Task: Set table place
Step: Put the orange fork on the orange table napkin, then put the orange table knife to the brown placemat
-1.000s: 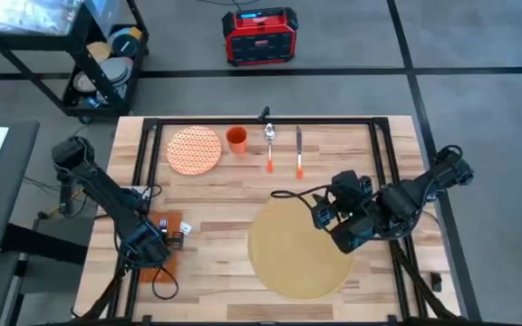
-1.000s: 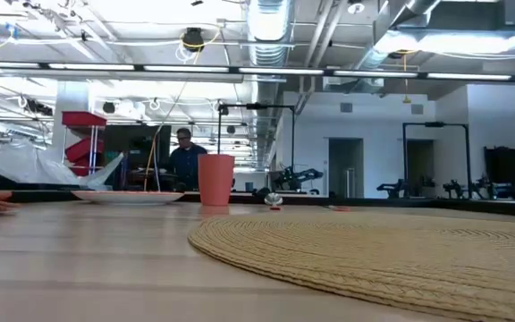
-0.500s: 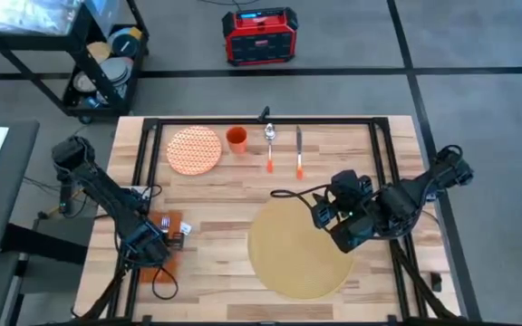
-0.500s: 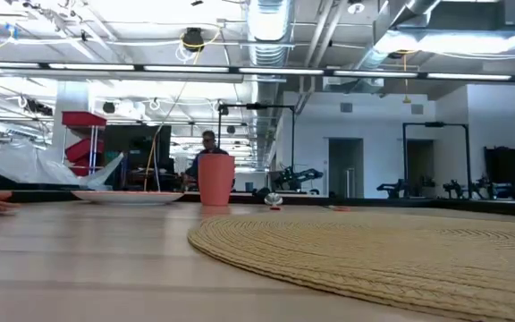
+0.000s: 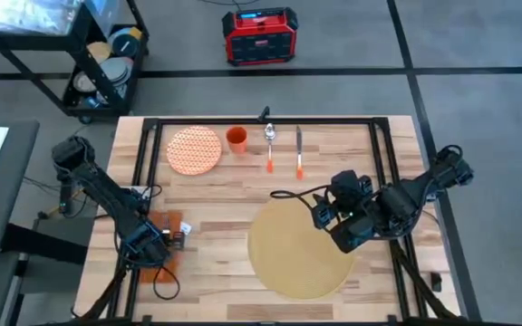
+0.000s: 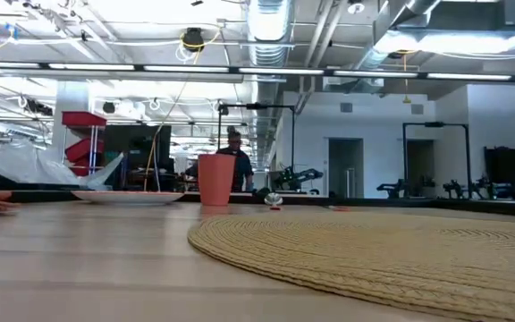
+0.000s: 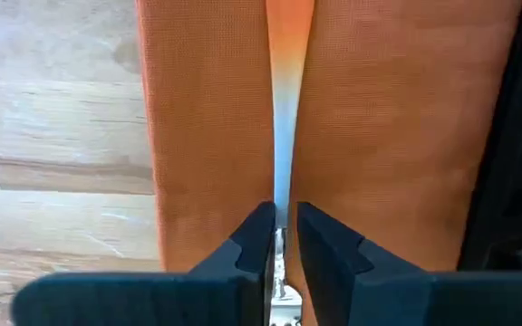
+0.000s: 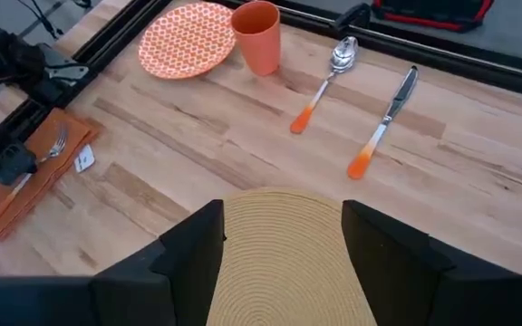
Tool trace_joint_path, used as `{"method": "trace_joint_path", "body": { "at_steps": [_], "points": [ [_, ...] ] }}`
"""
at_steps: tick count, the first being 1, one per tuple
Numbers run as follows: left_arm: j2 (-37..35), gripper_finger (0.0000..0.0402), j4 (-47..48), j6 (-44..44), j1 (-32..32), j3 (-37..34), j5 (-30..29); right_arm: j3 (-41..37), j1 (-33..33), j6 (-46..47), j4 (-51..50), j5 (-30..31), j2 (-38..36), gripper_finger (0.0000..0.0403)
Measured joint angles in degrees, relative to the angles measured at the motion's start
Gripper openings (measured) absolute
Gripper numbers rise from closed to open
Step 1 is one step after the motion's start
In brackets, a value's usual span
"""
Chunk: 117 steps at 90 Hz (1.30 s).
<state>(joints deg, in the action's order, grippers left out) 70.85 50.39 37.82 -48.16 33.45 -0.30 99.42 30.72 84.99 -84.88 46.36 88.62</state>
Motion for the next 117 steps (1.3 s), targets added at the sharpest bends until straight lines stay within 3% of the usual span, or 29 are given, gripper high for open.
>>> {"method": "trace_joint_path", "body": {
  "at_steps": [21,44,65,73,78,88,97,105,117],
  "points": [
    [0.0,0.0066,2.0,-7.3,0.0,0.0,-1.9,0.0,0.0,-0.2,0.0,0.0,0.0,0.0212],
    [0.0,0.0086,7.8,-19.1,0.8,3.1,-13.7,0.0,0.0,-0.1,0.0,0.0,0.0,0.0212],
    [0.0,0.0066,10.2,-30.6,6.7,7.9,-27.5,0.0,0.0,-1.0,-0.5,0.2,0.0,0.0212],
    [0.0,0.0044,10.1,-38.0,12.0,10.4,-36.7,0.0,-0.4,-0.8,-2.0,0.9,0.1,0.0212],
    [0.0,0.0030,10.4,-49.9,17.0,12.6,-40.6,0.1,-1.0,0.2,-3.6,2.2,0.5,0.0212],
    [-0.3,0.0006,11.7,-82.3,30.0,16.6,-40.4,-1.3,-3.2,2.6,-4.8,5.3,0.7,0.0212],
    [-2.2,0.0002,10.8,-98.7,40.8,17.8,-38.4,-3.1,-7.4,2.6,-4.9,5.9,0.7,0.0212],
    [-4.8,0.0004,3.6,-102.7,50.1,18.2,-33.5,-4.9,-13.4,1.2,-5.2,5.4,0.7,0.0212],
    [-8.3,0.0005,-9.3,-92.2,61.0,18.2,-23.7,-6.1,-24.7,-9.6,-4.4,4.6,0.7,0.0212]
  ]
}}
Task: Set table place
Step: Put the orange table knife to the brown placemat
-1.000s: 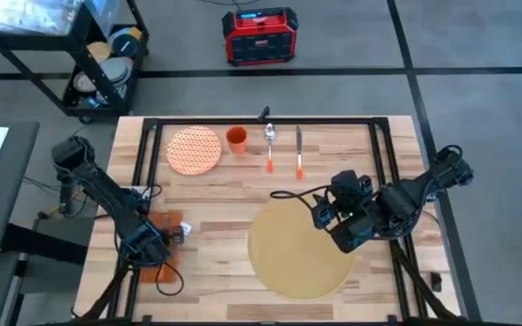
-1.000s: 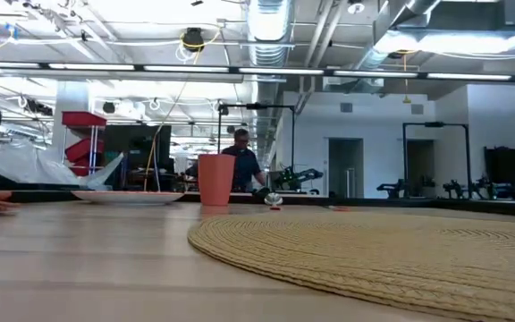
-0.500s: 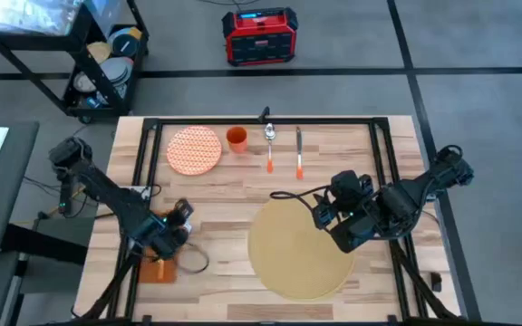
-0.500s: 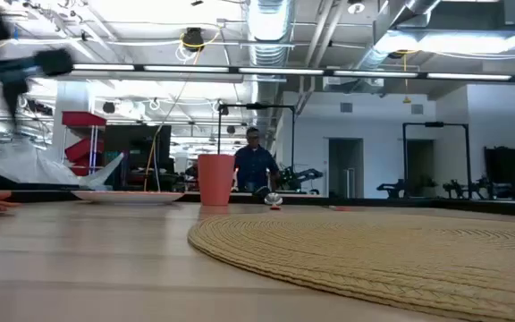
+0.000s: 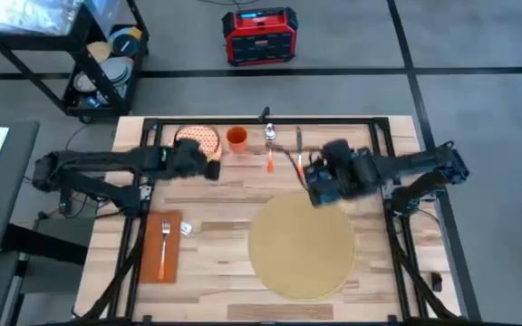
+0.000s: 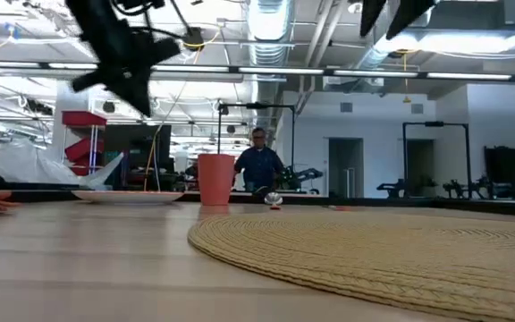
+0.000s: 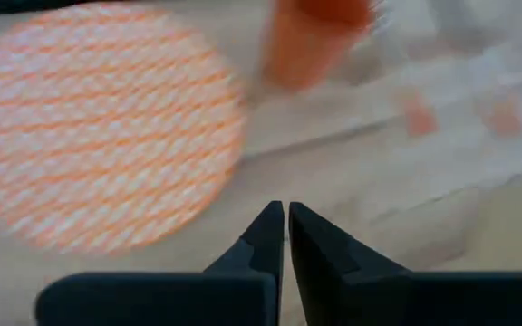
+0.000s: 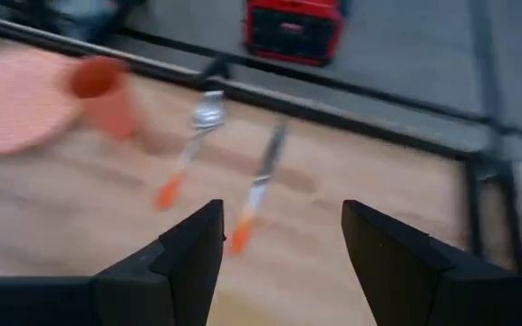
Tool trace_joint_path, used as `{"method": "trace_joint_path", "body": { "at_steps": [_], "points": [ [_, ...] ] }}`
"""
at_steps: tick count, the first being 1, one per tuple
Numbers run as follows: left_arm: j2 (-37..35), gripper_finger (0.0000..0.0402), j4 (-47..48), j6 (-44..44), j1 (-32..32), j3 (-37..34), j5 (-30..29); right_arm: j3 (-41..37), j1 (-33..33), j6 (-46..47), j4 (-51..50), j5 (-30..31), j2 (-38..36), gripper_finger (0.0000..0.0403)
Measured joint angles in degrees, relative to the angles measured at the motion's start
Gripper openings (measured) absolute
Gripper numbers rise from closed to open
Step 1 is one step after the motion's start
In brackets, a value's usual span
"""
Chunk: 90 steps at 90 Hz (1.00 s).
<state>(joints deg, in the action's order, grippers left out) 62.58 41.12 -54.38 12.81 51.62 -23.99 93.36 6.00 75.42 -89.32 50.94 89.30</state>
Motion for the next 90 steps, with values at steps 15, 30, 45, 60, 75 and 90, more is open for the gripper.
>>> {"method": "trace_joint_path", "body": {
  "at_steps": [15,30,45,60,75,90],
  "points": [
    [-1.9,0.0014,-3.3,10.4,9.8,0.0,9.2,-1.8,-16.1,-16.0,8.0,-5.2,0.0,0.0217],
    [-1.6,0.0054,-3.4,15.3,15.9,0.0,13.7,-9.7,-27.0,-30.5,29.9,-16.8,0.0,0.0236],
    [-0.6,0.0105,-5.1,18.9,18.9,0.0,14.4,-20.1,-33.8,-32.8,43.9,-22.6,0.1,0.0239],
    [0.9,0.0151,-5.5,20.8,20.9,-0.1,15.3,-27.2,-39.2,-32.4,53.0,-34.2,2.3,0.0239],
    [3.7,0.0182,-6.0,18.1,22.5,-0.1,19.7,-26.6,-38.9,-33.3,54.0,-39.8,10.1,0.0239],
    [7.1,0.0194,-6.3,16.0,22.4,-0.1,23.6,-22.3,-37.4,-34.1,54.9,-40.5,15.6,0.0239]
  ]
}}
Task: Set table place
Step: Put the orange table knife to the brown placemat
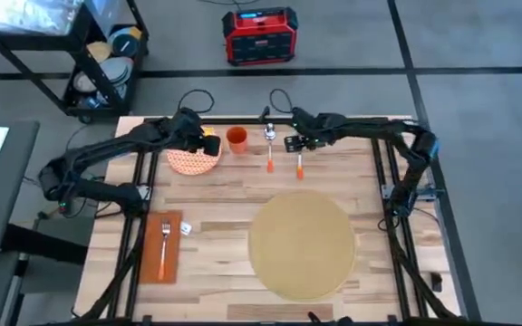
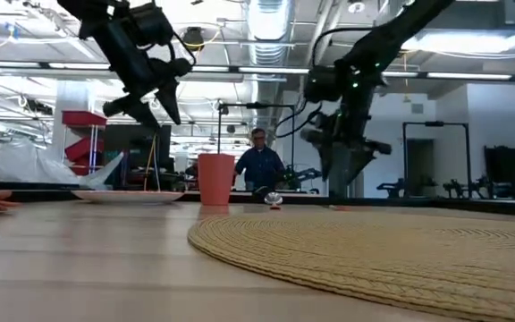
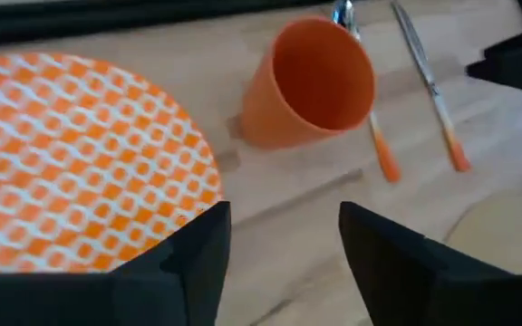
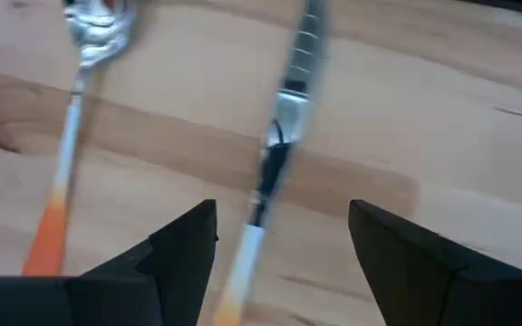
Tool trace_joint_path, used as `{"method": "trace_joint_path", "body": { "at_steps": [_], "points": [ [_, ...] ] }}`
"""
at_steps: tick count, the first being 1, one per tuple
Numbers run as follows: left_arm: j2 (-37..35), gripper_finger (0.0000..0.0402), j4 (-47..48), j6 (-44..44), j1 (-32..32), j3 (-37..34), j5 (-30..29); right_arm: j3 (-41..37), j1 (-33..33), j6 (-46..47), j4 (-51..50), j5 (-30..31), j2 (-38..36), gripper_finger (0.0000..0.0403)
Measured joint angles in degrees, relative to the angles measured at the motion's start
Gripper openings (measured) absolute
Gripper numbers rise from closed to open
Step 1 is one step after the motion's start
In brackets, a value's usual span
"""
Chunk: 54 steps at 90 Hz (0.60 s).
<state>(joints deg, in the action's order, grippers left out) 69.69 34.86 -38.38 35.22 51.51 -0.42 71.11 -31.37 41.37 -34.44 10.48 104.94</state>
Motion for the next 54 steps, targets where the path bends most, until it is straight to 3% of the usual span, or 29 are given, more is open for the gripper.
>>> {"method": "trace_joint_path", "body": {
  "at_steps": [41,54],
  "points": [
    [1.6,0.0195,-0.2,-6.8,-0.3,0.0,0.2,2.4,2.3,-2.9,-2.0,-3.9,8.6,0.0238],
    [1.5,0.0195,-1.4,-6.9,-0.3,0.0,0.1,2.6,2.3,-2.8,-4.3,-5.3,9.4,0.0205]
  ]
}}
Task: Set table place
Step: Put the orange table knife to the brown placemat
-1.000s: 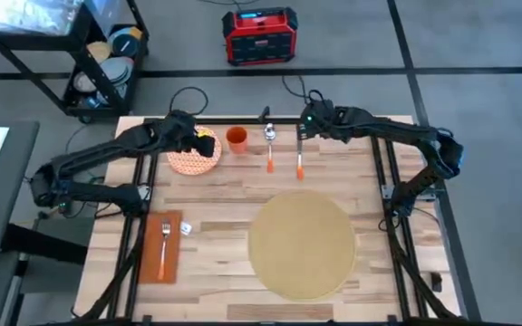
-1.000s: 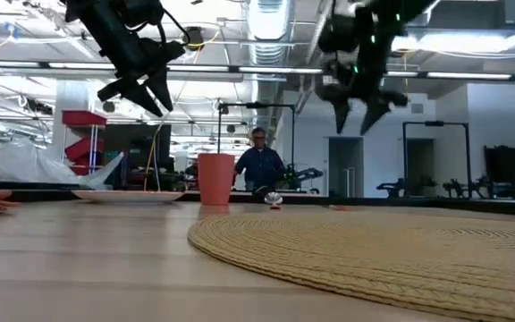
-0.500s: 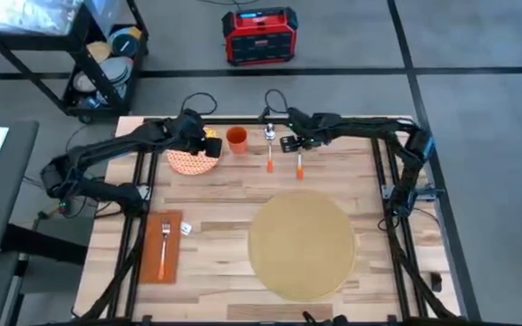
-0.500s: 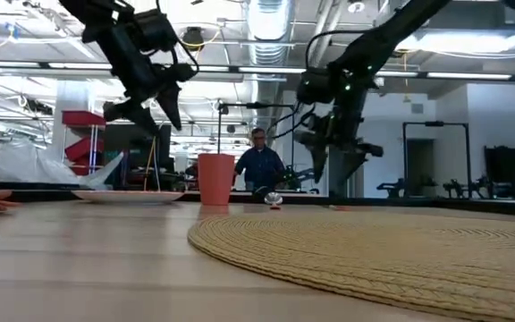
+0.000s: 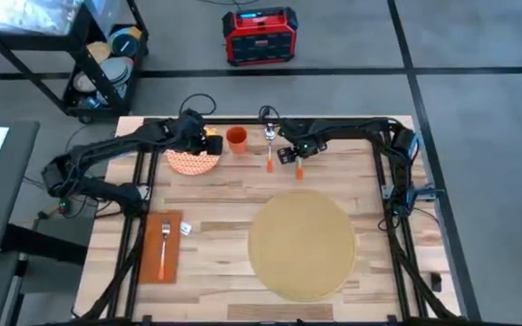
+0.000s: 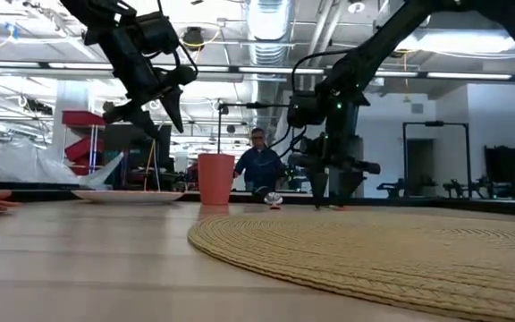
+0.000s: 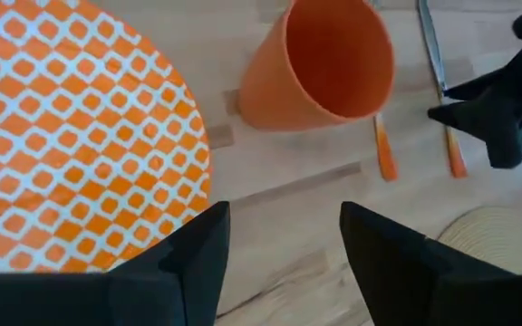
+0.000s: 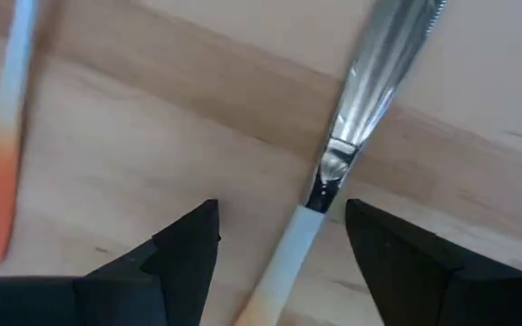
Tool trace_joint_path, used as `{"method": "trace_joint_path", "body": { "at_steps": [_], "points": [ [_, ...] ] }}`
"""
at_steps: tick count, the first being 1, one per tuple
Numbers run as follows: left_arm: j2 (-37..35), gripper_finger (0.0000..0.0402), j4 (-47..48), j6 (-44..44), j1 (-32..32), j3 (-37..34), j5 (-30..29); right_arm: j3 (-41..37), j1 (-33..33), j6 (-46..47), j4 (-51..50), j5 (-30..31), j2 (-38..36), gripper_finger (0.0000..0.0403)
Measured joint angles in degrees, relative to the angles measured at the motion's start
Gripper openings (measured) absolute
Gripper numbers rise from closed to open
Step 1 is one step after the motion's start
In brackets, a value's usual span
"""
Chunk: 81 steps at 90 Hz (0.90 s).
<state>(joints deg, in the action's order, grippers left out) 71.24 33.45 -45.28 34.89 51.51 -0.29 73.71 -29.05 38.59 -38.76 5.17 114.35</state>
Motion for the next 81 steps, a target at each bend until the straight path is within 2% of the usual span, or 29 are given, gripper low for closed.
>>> {"method": "trace_joint_path", "body": {
  "at_steps": [9,24,28,56,67,81],
  "points": [
    [0.0,0.0195,-1.2,0.0,0.0,0.0,-0.3,0.0,0.1,-0.3,-0.7,0.5,0.0,0.0154],
    [0.0,0.0195,-1.5,0.2,0.0,0.0,-0.5,-0.1,0.0,-1.4,-2.3,0.5,0.0,0.0033],
    [0.0,0.0195,-1.5,0.6,0.0,0.0,-0.6,-0.1,0.3,-1.5,-3.0,0.1,0.0,0.0014],
    [0.0,0.0195,-1.8,0.5,-1.3,0.0,0.4,-0.7,6.0,-1.6,-9.2,-1.3,-2.4,0.0000],
    [0.0,0.0195,-5.0,-0.8,-4.9,0.0,4.0,-0.6,9.2,-0.9,-11.7,-0.6,-5.7,0.0000],
    [0.0,0.0195,-10.0,-4.0,-10.4,0.0,4.2,-0.5,14.3,1.0,-15.2,1.8,-8.9,0.0000]
  ]
}}
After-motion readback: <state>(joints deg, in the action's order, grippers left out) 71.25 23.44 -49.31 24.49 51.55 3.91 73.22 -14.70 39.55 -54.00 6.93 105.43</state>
